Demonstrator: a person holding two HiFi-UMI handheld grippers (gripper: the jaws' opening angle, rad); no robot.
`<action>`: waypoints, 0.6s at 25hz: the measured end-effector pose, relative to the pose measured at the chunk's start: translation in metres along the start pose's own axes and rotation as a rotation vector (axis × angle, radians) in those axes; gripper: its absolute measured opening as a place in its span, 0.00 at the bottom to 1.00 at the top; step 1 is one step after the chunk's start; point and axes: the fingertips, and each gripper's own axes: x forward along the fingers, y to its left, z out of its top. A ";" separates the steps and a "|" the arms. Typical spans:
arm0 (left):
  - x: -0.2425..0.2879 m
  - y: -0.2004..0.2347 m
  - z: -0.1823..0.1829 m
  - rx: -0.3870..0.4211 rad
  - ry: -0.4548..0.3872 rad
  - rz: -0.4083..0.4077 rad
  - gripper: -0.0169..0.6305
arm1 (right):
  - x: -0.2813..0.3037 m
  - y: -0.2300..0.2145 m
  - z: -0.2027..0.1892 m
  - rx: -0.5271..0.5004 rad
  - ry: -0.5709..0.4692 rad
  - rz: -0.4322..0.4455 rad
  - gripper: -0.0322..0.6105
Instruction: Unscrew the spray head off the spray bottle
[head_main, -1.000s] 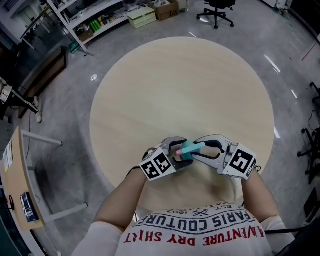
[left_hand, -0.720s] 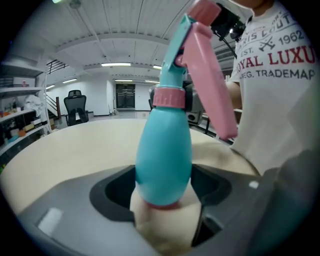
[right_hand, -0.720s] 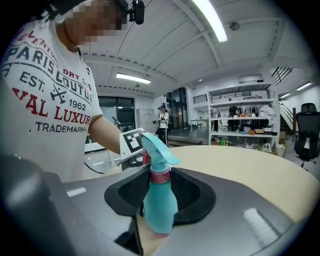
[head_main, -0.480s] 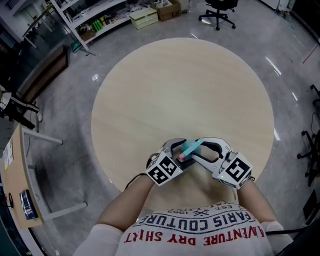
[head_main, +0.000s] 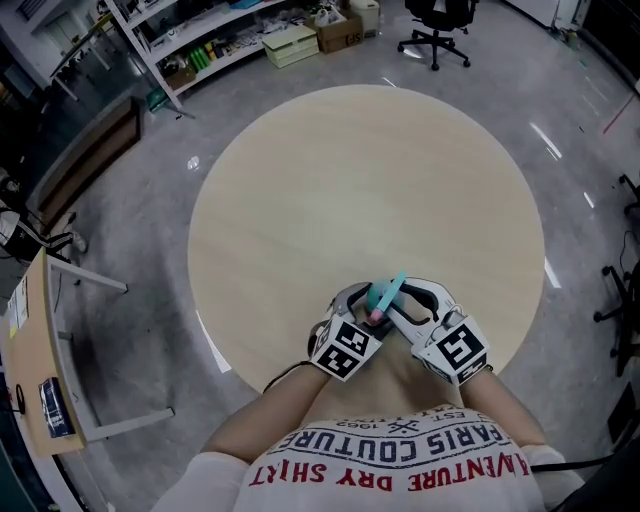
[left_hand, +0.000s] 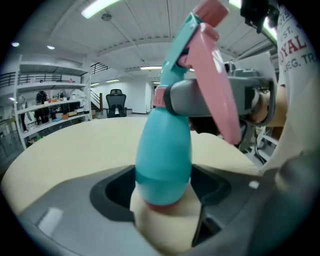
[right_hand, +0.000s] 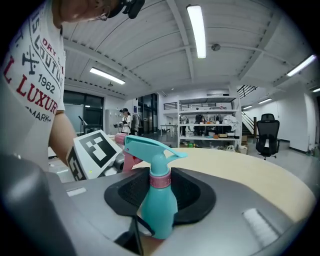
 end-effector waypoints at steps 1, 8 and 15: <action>-0.001 -0.001 -0.001 0.025 -0.003 -0.035 0.55 | -0.001 0.001 0.000 -0.002 -0.001 0.027 0.26; -0.020 -0.010 -0.014 0.277 0.017 -0.379 0.55 | -0.002 0.024 0.004 -0.087 0.024 0.347 0.25; -0.019 -0.008 -0.013 0.323 0.059 -0.474 0.55 | 0.000 0.021 0.003 -0.096 0.037 0.454 0.26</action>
